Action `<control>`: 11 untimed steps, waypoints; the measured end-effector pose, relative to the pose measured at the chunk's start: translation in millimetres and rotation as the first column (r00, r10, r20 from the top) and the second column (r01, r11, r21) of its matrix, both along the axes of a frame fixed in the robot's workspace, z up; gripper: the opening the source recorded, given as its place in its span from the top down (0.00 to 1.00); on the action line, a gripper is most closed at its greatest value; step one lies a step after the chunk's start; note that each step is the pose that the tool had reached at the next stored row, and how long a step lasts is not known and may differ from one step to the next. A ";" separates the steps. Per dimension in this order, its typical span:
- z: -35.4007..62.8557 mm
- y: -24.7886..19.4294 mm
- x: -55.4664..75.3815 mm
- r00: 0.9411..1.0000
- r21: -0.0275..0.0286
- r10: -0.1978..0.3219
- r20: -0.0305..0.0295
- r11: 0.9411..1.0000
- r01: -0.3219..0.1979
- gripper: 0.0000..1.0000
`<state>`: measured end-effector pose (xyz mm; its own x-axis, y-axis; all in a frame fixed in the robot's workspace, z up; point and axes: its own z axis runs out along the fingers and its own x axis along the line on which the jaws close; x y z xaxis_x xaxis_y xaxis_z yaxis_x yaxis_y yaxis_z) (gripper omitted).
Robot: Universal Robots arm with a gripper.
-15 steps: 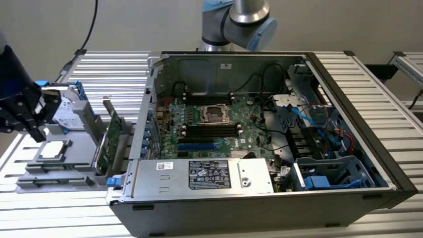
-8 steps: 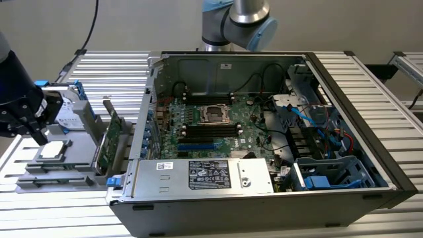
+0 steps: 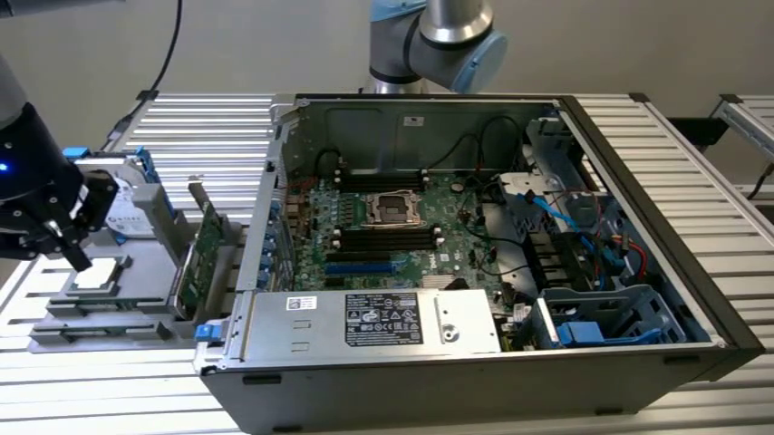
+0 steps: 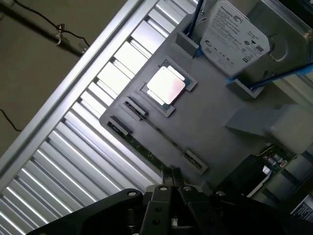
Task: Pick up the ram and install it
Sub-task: 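Pick up the ram and move it above insertion slot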
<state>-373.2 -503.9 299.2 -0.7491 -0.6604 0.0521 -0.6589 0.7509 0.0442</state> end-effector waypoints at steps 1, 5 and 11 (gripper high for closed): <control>-0.9 0.0 0.0 1.000 0.000 0.019 0.000 1.000 -0.019 0.89; -3.6 0.0 0.0 0.996 0.000 0.091 0.000 0.996 -0.091 0.89; -7.7 0.0 0.0 0.980 0.000 0.199 0.000 0.980 -0.199 0.89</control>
